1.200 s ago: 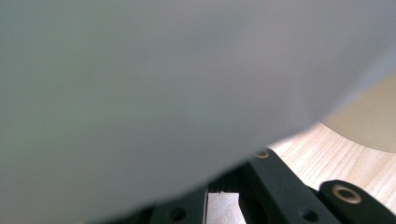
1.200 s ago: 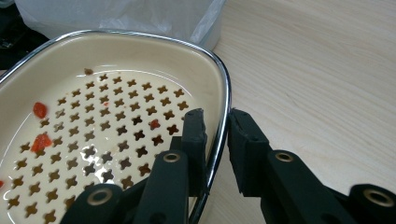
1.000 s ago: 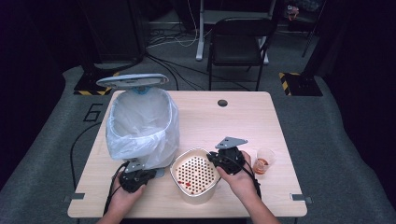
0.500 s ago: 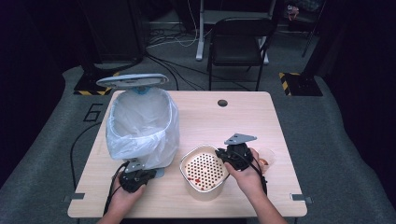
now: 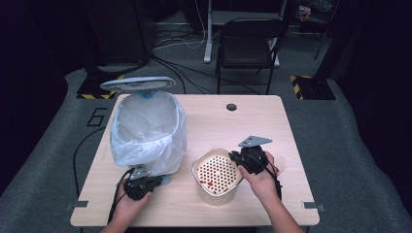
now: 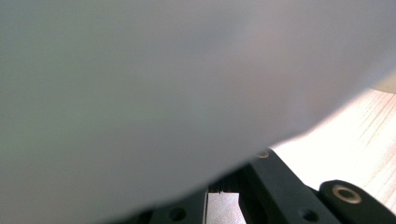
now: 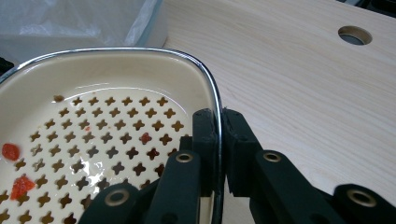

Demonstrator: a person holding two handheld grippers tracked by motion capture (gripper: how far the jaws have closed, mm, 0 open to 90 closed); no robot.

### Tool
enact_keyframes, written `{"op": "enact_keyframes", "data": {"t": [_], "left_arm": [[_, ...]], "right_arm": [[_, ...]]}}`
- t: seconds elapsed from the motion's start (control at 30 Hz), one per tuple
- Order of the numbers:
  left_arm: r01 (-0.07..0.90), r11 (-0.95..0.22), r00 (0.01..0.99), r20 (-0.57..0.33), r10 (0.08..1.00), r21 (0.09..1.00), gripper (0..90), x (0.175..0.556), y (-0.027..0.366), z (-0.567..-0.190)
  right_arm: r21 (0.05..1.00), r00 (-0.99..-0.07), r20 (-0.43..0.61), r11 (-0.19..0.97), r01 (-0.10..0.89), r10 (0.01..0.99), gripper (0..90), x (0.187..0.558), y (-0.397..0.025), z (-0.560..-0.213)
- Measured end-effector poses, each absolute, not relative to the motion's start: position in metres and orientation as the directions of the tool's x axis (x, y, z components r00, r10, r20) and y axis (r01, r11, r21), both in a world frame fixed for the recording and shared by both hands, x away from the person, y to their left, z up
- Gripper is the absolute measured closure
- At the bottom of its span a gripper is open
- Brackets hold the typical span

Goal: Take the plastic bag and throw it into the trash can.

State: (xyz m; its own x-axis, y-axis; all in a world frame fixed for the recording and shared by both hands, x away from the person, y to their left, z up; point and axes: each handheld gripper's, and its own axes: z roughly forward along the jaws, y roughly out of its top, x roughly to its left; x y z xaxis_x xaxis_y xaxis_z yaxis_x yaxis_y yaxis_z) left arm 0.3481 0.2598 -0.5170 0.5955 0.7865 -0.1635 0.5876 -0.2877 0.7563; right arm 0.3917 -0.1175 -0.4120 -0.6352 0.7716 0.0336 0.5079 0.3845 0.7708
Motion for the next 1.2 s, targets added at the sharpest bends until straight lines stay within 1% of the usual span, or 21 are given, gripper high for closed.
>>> {"op": "enact_keyframes", "data": {"t": [0.23, 0.33, 0.53, 0.73, 0.87, 1.0, 1.2], "left_arm": [[0.586, -0.286, 0.597, -0.165, 0.785, 0.758, 90.0, 0.348, 0.26, -0.517], [0.587, -0.286, 0.596, -0.165, 0.786, 0.758, 90.0, 0.348, 0.26, -0.517], [0.586, -0.286, 0.596, -0.165, 0.786, 0.758, 90.0, 0.348, 0.26, -0.517], [0.588, -0.288, 0.595, -0.163, 0.787, 0.756, 90.0, 0.348, 0.26, -0.517], [0.588, -0.288, 0.595, -0.163, 0.787, 0.756, 90.0, 0.348, 0.26, -0.517], [0.588, -0.289, 0.595, -0.163, 0.787, 0.755, 90.0, 0.348, 0.26, -0.517], [0.59, -0.291, 0.595, -0.161, 0.788, 0.753, 90.0, 0.348, 0.26, -0.517]], "right_arm": [[0.769, -0.619, 0.04, 0.372, 0.521, 0.785, 83.1, 0.392, -0.125, -0.412], [0.783, -0.616, 0.054, 0.35, 0.514, 0.786, 67.5, 0.39, -0.128, -0.409], [0.809, -0.584, 0.064, 0.301, 0.505, 0.809, 48.5, 0.385, -0.142, -0.394], [0.831, -0.531, 0.057, 0.255, 0.495, 0.845, 35.3, 0.38, -0.166, -0.386], [0.83, -0.473, 0.043, 0.232, 0.507, 0.88, 24.2, 0.378, -0.186, -0.39], [0.831, -0.44, 0.032, 0.221, 0.511, 0.898, 16.3, 0.375, -0.201, -0.396], [0.832, -0.424, 0.008, 0.23, 0.506, 0.906, 11.7, 0.372, -0.212, -0.41]]}}
